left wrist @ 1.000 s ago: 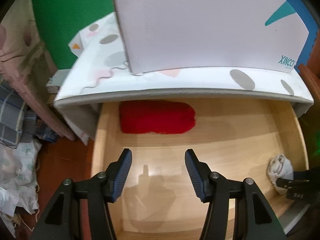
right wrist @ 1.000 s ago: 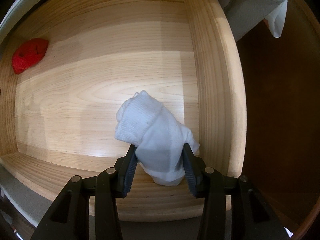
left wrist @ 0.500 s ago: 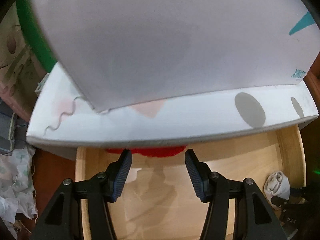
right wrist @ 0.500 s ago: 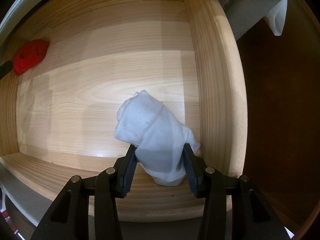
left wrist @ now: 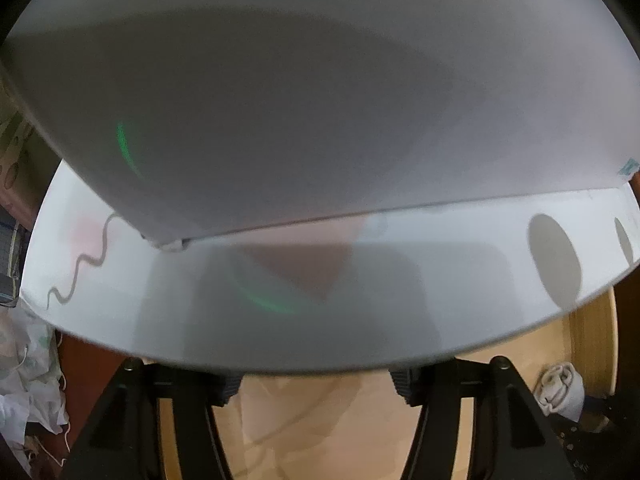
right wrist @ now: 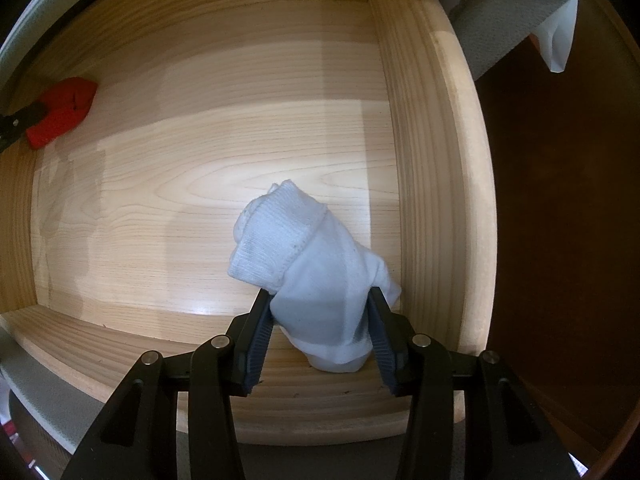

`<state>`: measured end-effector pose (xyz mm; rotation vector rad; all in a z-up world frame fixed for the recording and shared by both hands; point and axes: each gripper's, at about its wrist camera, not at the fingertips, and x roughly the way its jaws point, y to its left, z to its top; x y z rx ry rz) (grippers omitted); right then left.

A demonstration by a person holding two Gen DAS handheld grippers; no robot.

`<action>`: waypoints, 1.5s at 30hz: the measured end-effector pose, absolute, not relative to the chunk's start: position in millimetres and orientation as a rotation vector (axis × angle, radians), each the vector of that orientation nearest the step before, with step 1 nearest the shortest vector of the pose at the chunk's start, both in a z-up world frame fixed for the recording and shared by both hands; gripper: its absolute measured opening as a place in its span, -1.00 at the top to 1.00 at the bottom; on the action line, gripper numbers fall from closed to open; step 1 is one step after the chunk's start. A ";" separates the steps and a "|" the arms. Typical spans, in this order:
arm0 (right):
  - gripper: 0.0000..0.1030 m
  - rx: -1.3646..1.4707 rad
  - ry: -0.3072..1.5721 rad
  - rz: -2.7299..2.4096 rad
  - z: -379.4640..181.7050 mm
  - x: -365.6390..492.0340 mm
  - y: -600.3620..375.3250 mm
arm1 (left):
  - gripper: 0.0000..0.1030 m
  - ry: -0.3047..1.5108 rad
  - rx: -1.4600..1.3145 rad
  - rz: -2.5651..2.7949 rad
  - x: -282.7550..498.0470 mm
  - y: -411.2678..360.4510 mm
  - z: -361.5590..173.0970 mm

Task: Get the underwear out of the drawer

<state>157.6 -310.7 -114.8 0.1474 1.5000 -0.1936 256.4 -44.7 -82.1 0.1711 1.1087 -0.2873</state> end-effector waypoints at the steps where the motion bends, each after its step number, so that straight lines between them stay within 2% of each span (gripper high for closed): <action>1: 0.15 0.148 1.500 -0.194 -115.3 157.6 -309.6 | -0.23 1.102 0.174 -0.284 258.1 -44.9 -82.7; 7: 0.14 0.149 1.500 -0.195 -115.3 157.8 -311.0 | -0.35 1.066 0.183 -0.259 269.1 -45.7 -88.4; 14: 0.13 0.150 1.499 -0.194 -125.0 158.1 -311.2 | -0.36 1.076 0.191 -0.273 281.9 -55.1 -102.6; 16: 0.13 0.150 1.498 -0.194 -124.1 158.3 -312.4 | -0.41 1.060 0.188 -0.264 284.1 -55.4 -103.7; 21: 0.12 0.151 1.499 -0.195 -124.7 159.2 -310.5 | -0.71 1.044 0.206 -0.236 288.2 -57.5 -115.1; 26: 0.11 0.153 1.499 -0.193 -125.9 160.4 -311.7 | -0.83 1.040 0.208 -0.234 293.0 -58.4 -121.2; 38: 0.10 0.164 1.494 -0.189 -127.7 163.6 -310.2 | -0.82 1.036 0.202 -0.260 295.1 -61.0 -124.1; 40: 0.09 0.164 1.494 -0.188 -127.8 164.1 -309.4 | -0.73 1.060 0.210 -0.268 296.4 -62.0 -125.3; 41: 0.09 0.166 1.493 -0.188 -127.8 164.1 -309.3 | -0.52 1.074 0.202 -0.284 317.0 -61.0 -126.3; 45: 0.09 0.173 1.491 -0.183 -127.3 164.3 -308.3 | -0.44 1.113 0.174 -0.301 322.5 -61.5 -128.4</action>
